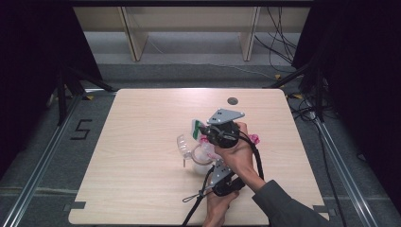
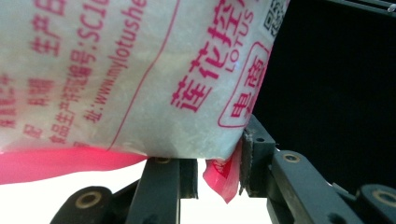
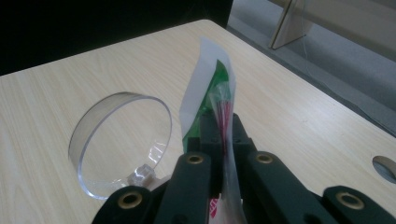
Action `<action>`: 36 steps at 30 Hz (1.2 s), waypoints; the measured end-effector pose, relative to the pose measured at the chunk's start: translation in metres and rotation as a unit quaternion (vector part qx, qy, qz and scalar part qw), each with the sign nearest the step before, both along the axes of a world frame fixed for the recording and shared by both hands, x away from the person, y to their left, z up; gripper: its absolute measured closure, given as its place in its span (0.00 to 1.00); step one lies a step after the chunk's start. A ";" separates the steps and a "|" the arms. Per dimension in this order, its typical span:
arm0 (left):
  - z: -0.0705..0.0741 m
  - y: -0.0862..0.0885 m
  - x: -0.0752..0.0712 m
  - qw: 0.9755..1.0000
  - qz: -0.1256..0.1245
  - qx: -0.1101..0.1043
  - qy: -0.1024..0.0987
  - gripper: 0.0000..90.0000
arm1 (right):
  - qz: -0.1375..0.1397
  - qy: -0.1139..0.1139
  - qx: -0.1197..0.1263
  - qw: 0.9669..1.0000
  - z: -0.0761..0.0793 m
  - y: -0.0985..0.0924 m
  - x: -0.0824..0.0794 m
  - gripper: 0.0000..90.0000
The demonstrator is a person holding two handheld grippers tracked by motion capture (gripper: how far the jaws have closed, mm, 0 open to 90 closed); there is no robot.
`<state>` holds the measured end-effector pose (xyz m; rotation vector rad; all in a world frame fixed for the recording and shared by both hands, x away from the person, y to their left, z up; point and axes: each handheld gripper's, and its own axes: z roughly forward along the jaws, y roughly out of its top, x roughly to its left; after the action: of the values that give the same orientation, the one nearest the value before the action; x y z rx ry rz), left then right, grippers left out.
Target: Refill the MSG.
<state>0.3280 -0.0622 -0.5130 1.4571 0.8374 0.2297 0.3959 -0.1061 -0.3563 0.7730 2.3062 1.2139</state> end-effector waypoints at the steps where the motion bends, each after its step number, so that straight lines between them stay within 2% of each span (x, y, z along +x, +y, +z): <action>1: 0.000 0.000 0.000 1.000 -0.001 -0.002 0.000 0.79 | 0.004 0.006 0.000 1.000 0.000 -0.001 0.000 1.00; 2: 0.000 -0.001 0.000 1.000 0.000 -0.007 -0.003 0.79 | 0.003 0.003 0.001 1.000 0.000 -0.001 0.000 1.00; 3: 0.001 0.000 -0.001 1.000 0.003 0.004 0.002 0.79 | 0.003 0.002 0.000 1.000 0.001 -0.001 0.000 1.00; 4: 0.000 0.000 0.000 1.000 -0.001 -0.004 -0.001 0.79 | 0.004 0.005 0.000 1.000 0.000 -0.001 0.000 1.00; 6: 0.000 0.000 0.000 1.000 -0.003 -0.007 -0.002 0.79 | 0.006 0.011 0.001 1.000 0.000 0.000 0.000 1.00; 7: 0.001 0.001 -0.001 1.000 0.002 0.003 0.004 0.79 | 0.003 0.003 0.003 1.000 0.000 0.000 0.000 1.00; 9: 0.001 0.001 -0.001 1.000 0.003 0.000 0.001 0.79 | 0.002 0.002 0.002 1.000 0.000 0.001 -0.001 1.00; 14: 0.002 0.001 -0.001 1.000 0.001 -0.002 0.000 0.79 | 0.001 0.010 0.000 1.000 0.000 0.002 -0.001 1.00; 17: 0.002 0.001 -0.001 1.000 0.001 -0.004 -0.001 0.79 | -0.003 0.002 0.003 1.000 -0.001 0.003 -0.001 1.00; 20: 0.002 0.001 0.000 1.000 0.000 -0.003 -0.002 0.79 | 0.009 0.005 -0.005 1.000 0.000 0.003 0.000 1.00; 26: 0.004 0.003 0.000 1.000 0.001 -0.001 -0.003 0.79 | 0.005 0.001 0.004 1.000 0.002 0.004 0.000 1.00; 28: 0.004 0.002 0.001 1.000 -0.002 -0.006 -0.005 0.79 | -0.002 0.007 0.007 1.000 0.002 0.005 -0.001 1.00; 30: 0.004 0.002 0.000 1.000 0.000 -0.006 -0.003 0.79 | 0.003 0.000 -0.004 1.000 0.001 0.006 -0.001 1.00; 31: 0.004 0.002 -0.001 1.000 0.001 -0.006 -0.002 0.79 | 0.003 0.003 -0.009 1.000 0.000 0.007 -0.001 1.00; 32: 0.003 0.002 0.001 1.000 -0.003 -0.015 -0.009 0.79 | 0.004 0.010 -0.007 1.000 0.000 0.008 -0.001 1.00; 33: 0.004 0.003 0.000 1.000 -0.003 -0.011 -0.007 0.79 | 0.008 0.002 -0.009 1.000 0.001 0.008 0.000 1.00; 36: 0.004 0.004 0.000 1.000 -0.001 -0.007 -0.008 0.79 | 0.011 0.000 -0.008 1.000 0.001 0.009 0.000 1.00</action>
<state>0.3281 -0.0586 -0.5086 1.4413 0.8244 0.2332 0.3956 -0.0971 -0.3548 0.7437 2.3285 1.2033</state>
